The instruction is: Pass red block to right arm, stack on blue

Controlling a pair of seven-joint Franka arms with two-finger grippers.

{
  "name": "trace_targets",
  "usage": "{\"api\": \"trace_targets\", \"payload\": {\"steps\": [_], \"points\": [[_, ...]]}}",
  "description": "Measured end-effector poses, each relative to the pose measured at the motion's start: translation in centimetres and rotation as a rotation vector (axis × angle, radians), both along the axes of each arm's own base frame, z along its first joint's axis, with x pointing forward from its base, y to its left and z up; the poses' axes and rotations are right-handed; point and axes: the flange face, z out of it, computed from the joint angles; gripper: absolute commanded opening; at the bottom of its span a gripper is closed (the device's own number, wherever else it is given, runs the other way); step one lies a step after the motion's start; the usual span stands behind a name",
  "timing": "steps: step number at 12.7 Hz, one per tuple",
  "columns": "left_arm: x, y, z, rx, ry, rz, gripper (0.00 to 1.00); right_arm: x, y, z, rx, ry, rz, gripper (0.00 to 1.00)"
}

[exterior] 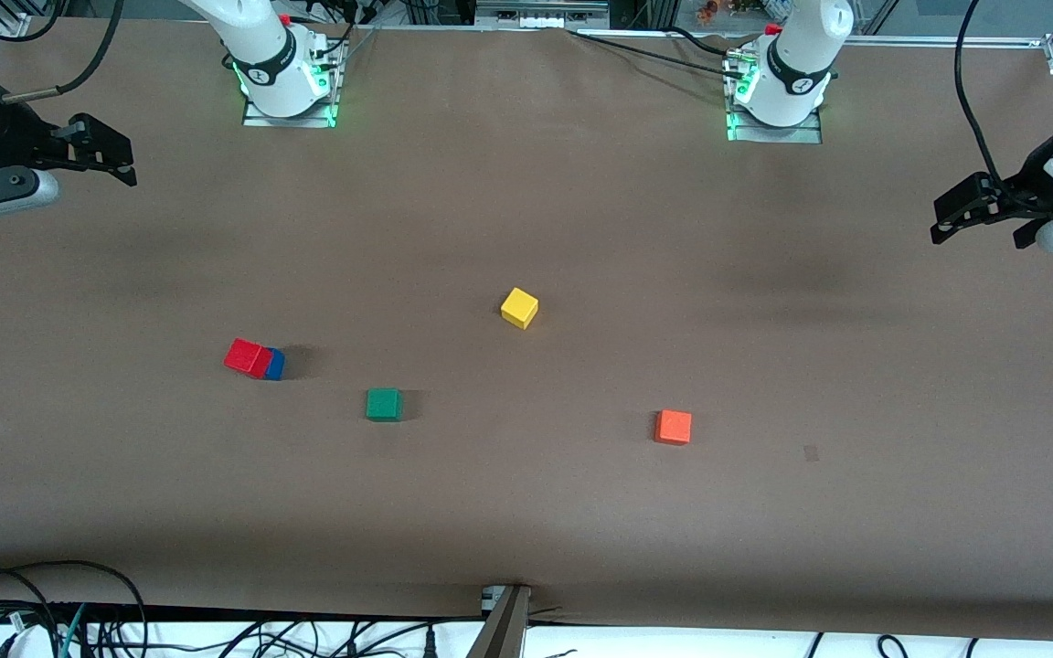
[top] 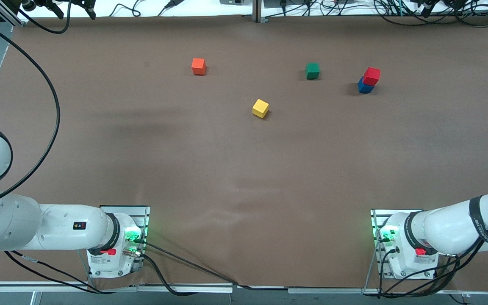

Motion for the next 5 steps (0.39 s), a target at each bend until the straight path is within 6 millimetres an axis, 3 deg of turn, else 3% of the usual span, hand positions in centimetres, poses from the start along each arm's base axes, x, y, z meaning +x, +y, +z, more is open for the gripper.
{"api": "trace_targets", "payload": {"steps": [5], "points": [[0.10,0.38,0.00,0.000,-0.002,-0.028,1.00,0.30,-0.74,-1.00,-0.003,0.025,-0.014,1.00]]}}
